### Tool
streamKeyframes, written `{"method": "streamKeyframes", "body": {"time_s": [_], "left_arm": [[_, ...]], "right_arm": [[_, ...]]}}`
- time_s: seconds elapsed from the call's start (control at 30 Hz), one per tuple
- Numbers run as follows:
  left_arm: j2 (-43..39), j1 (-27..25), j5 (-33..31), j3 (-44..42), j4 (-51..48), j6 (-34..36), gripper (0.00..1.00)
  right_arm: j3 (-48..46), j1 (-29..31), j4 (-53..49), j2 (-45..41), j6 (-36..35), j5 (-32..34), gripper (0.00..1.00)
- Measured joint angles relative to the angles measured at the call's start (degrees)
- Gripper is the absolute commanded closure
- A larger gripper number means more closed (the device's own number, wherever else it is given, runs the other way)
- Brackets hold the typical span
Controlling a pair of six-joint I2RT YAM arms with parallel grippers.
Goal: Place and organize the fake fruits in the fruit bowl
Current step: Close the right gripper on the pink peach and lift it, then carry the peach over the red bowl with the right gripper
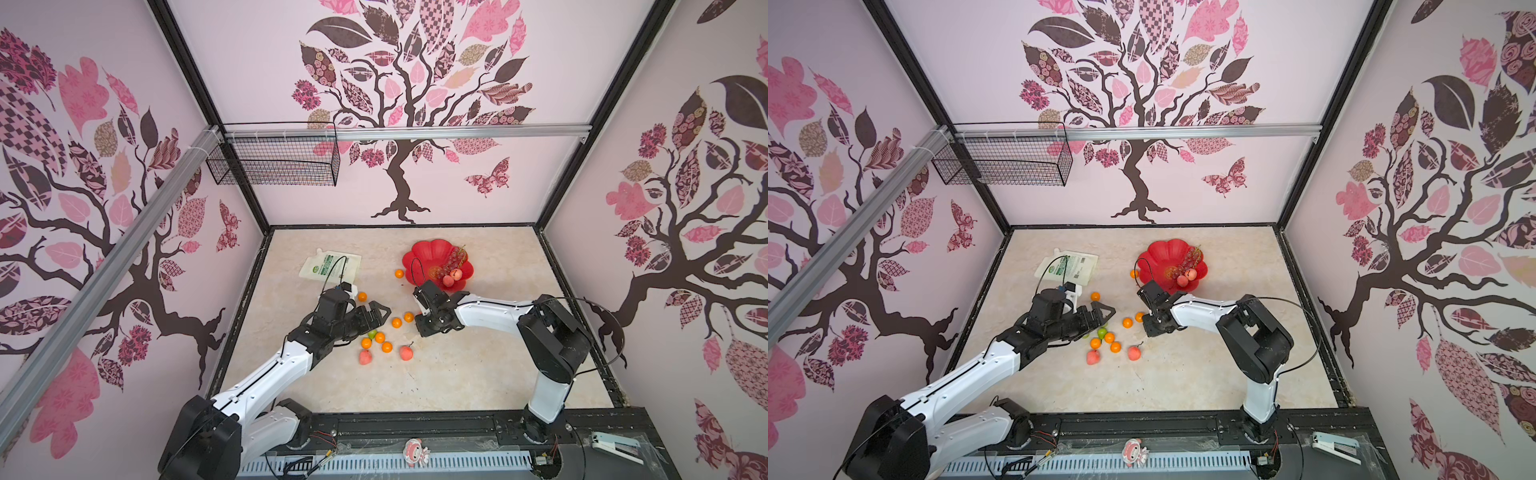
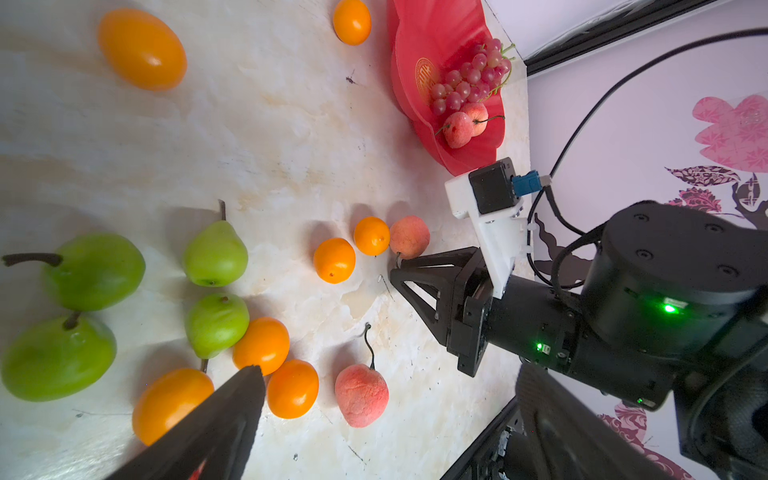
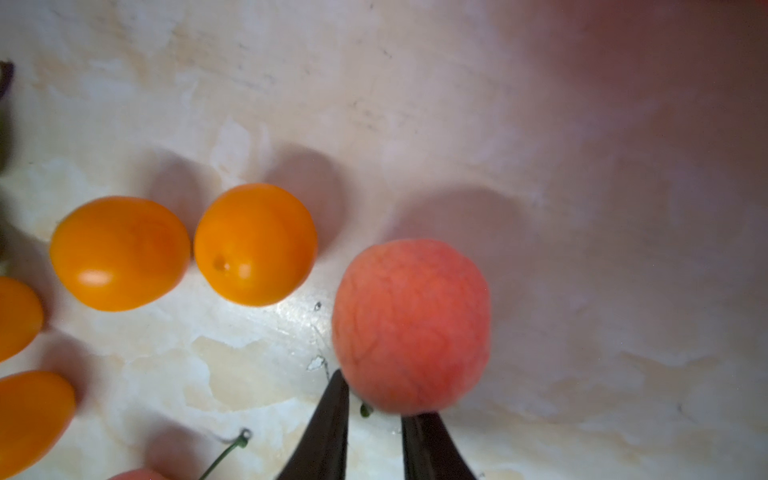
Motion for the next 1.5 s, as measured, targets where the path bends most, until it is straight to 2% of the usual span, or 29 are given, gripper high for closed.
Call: {"method": "streamKeyframes", "body": {"time_s": [0.43, 0.63, 0.97, 1.07, 1.3, 1.5], "left_arm": [[1.6, 0.2, 0.5, 0.0, 1.0, 0.0, 0.02], [2.6, 0.2, 0.1, 0.3, 0.0, 1.0, 0.02], [3.0, 0.2, -2.2, 6.2, -5.6, 6.1, 0.02], [2.6, 0.2, -2.8, 8.1, -7.1, 8.3, 0.02], [1.6, 0.2, -3.8, 9.8, -7.7, 11.7, 0.02], [3.2, 0.2, -5.0, 14.5, -9.4, 12.0, 0.02]], "right_arm": [[0.4, 0.4, -0.7, 0.3, -1.3, 1.6, 0.83], [0.4, 0.4, -0.8, 0.3, -1.4, 1.5, 0.90], [0.3, 0.4, -1.7, -0.2, -1.5, -1.0, 1.00], [-0.5, 0.4, -1.7, -2.2, -1.5, -2.4, 1.00], [-2.5, 0.4, 0.5, -13.5, -1.5, -4.6, 1.00], [-2.5, -0.2, 1.0, -16.2, -1.4, -3.7, 1.00]]}}
